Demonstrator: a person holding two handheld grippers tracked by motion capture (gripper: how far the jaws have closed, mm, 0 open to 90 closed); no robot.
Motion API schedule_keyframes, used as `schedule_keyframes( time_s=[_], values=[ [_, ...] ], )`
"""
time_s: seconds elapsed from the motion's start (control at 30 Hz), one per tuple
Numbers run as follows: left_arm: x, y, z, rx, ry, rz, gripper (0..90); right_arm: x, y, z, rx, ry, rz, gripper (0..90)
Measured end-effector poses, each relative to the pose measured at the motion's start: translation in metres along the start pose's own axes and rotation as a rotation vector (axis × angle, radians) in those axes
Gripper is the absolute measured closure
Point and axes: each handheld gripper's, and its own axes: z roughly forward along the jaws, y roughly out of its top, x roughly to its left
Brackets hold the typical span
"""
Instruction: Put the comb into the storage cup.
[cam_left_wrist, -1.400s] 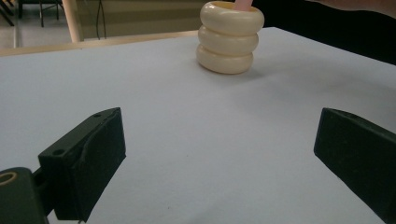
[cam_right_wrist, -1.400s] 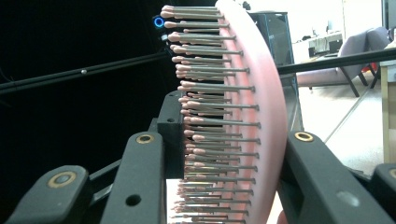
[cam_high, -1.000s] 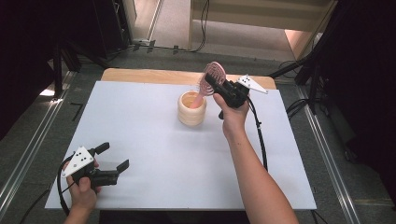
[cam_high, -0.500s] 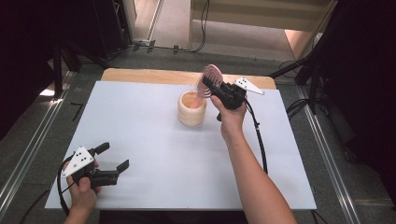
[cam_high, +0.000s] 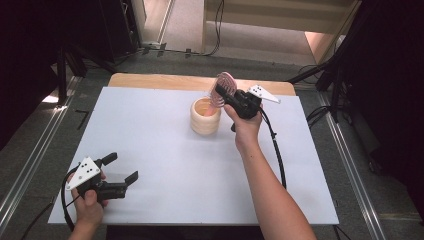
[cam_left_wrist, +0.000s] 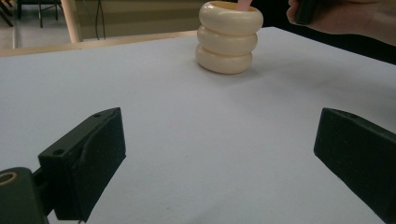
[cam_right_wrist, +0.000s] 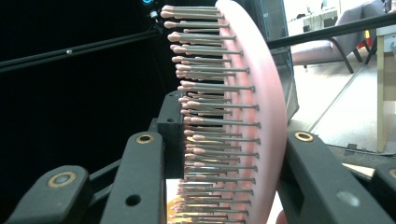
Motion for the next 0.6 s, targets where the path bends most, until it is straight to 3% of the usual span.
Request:
schedule_keyframes(
  time_s=[0.6],
  values=[
    [0.0000,-0.0001,0.0002,0.000,-0.002,0.001,2.7,-0.0031,-0.0077,0.0007,0.024,-0.015,0.022,61.4]
  ],
)
